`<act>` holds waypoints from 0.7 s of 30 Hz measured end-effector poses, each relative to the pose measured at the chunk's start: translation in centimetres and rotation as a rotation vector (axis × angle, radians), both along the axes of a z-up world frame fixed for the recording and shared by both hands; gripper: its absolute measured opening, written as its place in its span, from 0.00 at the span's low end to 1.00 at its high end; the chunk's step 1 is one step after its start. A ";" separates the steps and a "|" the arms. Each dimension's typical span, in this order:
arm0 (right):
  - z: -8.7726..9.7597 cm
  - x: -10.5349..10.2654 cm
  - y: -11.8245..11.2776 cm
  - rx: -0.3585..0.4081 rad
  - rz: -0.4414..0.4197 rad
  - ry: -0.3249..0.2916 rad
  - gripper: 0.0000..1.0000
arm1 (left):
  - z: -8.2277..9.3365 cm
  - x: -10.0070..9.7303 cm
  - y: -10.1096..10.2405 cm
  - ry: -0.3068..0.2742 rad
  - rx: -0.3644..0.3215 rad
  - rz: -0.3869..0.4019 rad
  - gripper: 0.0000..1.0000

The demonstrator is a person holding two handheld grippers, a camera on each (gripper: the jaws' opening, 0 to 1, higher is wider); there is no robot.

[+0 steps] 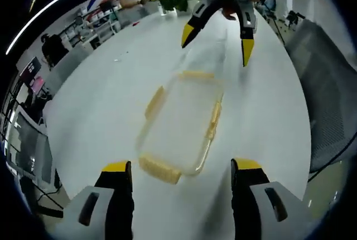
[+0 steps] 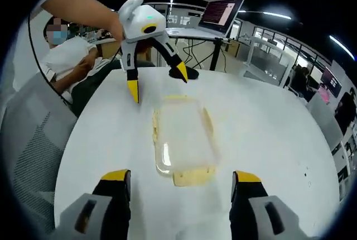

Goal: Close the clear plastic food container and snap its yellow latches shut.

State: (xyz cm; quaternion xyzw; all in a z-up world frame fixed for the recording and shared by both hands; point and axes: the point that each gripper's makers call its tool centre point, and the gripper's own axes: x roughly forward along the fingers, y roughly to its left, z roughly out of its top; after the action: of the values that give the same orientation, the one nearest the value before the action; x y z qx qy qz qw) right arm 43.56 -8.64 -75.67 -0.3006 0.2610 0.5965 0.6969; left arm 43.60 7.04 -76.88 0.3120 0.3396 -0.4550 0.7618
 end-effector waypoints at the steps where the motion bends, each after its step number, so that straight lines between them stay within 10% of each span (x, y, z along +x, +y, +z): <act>1: -0.1 0.1 0.1 -0.004 0.000 0.005 0.73 | 0.0 0.2 0.1 -0.004 0.007 -0.004 0.70; 21: -2.1 0.8 1.5 -0.080 0.055 0.044 0.69 | -1.4 1.9 0.9 0.024 0.154 -0.186 0.68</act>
State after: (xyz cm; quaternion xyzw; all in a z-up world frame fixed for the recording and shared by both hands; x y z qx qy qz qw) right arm 44.37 -7.18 -77.75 -0.3221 0.2916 0.6110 0.6617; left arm 45.47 7.96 -78.30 0.3944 0.3522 -0.4997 0.6861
